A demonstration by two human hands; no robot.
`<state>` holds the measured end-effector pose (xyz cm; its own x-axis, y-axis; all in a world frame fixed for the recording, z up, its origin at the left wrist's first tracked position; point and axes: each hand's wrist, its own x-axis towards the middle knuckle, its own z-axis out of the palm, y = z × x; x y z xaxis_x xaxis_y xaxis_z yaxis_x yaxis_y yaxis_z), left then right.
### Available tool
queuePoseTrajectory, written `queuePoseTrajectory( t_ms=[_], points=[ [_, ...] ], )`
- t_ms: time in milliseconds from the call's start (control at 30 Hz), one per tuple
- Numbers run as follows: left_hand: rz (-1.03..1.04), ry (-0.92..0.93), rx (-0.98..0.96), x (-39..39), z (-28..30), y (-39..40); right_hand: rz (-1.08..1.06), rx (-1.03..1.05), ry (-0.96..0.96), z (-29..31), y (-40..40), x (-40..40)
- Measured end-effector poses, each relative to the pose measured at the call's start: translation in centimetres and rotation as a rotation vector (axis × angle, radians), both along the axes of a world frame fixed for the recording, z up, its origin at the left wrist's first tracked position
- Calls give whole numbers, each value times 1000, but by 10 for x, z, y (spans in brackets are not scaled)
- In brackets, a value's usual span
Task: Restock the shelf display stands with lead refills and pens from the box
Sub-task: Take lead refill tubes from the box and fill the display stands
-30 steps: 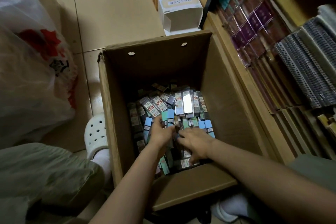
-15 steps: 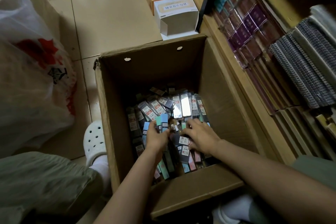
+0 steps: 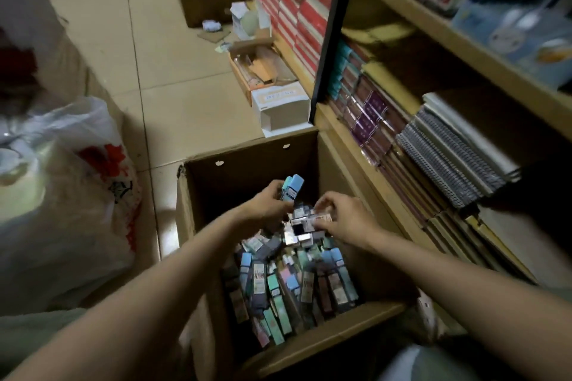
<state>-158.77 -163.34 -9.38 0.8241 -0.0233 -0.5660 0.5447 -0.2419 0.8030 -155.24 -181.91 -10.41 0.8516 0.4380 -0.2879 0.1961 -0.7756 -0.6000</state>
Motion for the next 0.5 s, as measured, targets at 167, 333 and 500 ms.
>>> queuePoseTrajectory(
  t_ms=[167,333,500],
  points=[
    [-148,-267,103,35,76,-4,-206,181,-150,112,-25,17],
    [-146,-381,-235,49,125,-27,-288,383,-235,178,-59,18],
    [-187,-387,-403,67,160,-67,-290,244,-409,227,-89,21]
  ],
)
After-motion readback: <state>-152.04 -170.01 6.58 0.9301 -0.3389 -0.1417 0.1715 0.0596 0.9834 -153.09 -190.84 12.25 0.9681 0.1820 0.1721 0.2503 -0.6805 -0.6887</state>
